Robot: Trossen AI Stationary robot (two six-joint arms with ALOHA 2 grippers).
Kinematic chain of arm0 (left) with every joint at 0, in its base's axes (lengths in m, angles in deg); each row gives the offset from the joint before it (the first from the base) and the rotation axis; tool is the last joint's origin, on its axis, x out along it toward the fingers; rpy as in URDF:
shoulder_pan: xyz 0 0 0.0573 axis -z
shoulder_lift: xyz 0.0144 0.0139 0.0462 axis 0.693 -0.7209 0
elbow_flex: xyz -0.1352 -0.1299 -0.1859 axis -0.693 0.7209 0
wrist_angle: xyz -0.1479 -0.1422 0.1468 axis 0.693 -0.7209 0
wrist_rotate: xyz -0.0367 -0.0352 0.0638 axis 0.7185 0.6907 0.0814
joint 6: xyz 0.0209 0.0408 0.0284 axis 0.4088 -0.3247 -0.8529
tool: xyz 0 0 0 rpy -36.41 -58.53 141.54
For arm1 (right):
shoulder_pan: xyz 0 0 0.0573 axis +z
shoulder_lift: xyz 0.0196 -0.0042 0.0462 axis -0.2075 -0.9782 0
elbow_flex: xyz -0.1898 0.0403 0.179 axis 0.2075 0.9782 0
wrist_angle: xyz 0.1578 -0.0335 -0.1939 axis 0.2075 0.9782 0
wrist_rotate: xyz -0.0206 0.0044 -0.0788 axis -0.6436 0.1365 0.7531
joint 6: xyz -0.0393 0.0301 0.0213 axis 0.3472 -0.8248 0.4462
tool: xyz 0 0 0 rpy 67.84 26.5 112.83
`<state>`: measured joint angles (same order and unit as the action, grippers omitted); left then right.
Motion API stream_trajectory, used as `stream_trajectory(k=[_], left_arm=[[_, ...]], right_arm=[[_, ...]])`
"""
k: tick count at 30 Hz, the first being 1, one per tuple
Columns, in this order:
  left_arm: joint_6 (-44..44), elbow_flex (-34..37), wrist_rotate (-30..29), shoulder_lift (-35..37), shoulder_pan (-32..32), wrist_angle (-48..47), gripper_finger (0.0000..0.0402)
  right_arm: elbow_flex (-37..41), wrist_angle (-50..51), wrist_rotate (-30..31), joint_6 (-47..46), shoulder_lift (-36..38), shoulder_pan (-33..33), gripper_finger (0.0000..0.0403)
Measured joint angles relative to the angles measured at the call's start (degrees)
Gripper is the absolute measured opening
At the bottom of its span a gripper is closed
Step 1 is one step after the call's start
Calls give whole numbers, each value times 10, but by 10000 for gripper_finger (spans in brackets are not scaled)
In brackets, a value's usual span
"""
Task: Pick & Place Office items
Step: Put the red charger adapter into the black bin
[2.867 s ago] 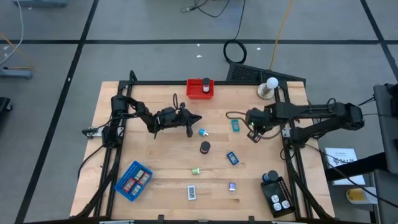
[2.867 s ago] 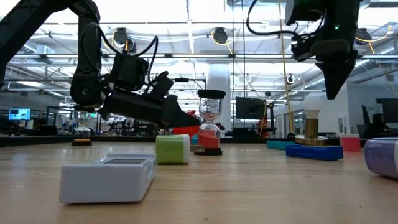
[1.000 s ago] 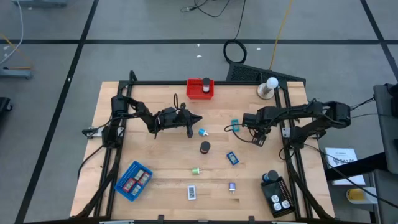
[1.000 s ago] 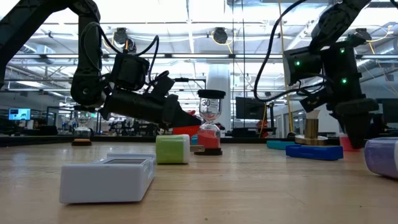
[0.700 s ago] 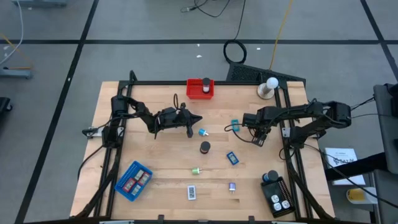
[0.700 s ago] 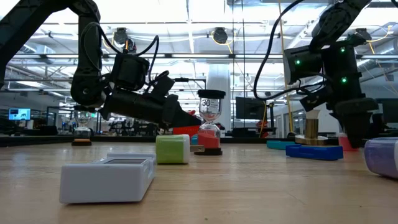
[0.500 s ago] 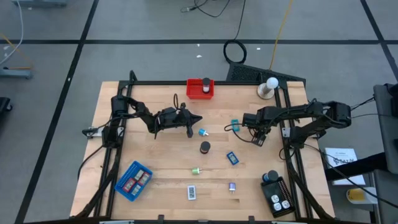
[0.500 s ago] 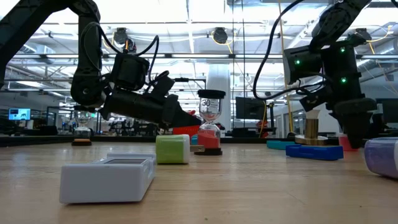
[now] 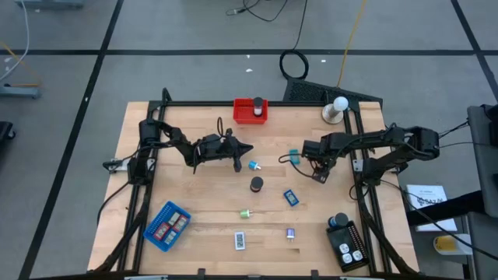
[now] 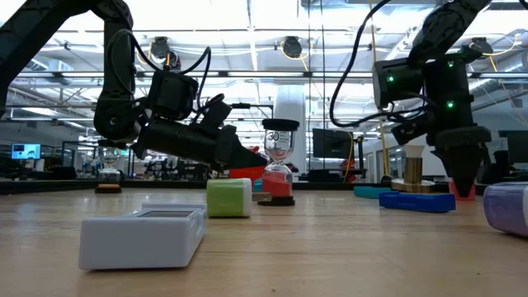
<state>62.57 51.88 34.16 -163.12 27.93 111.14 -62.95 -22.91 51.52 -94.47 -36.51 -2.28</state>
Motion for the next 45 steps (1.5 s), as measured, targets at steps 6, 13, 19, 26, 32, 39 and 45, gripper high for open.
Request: stream_trajectory(k=[6, 13, 19, 26, 32, 39, 45], left_arm=[[0, 0, 0, 0, 0, 0, 24], [1, 0, 0, 0, 0, 0, 24], [1, 0, 0, 0, 0, 0, 24], [2, 0, 0, 0, 1, 0, 24], [1, -2, 0, 0, 7, 0, 24], [-6, -12, 0, 0, 19, -4, 24], [-15, -12, 0, 0, 24, -13, 24]], right_arm=[[0, -1, -5, -14, 0, 0, 146], [-15, 23, -48, -43, 0, 20, 129], [-107, 136, -59, -163, 0, 79, 139], [-248, 198, -107, -362, 0, 184, 131], [-339, 201, -123, -556, 0, 299, 133], [-344, 137, -165, -776, 0, 441, 134], [-344, 91, -163, -944, 0, 541, 134]])
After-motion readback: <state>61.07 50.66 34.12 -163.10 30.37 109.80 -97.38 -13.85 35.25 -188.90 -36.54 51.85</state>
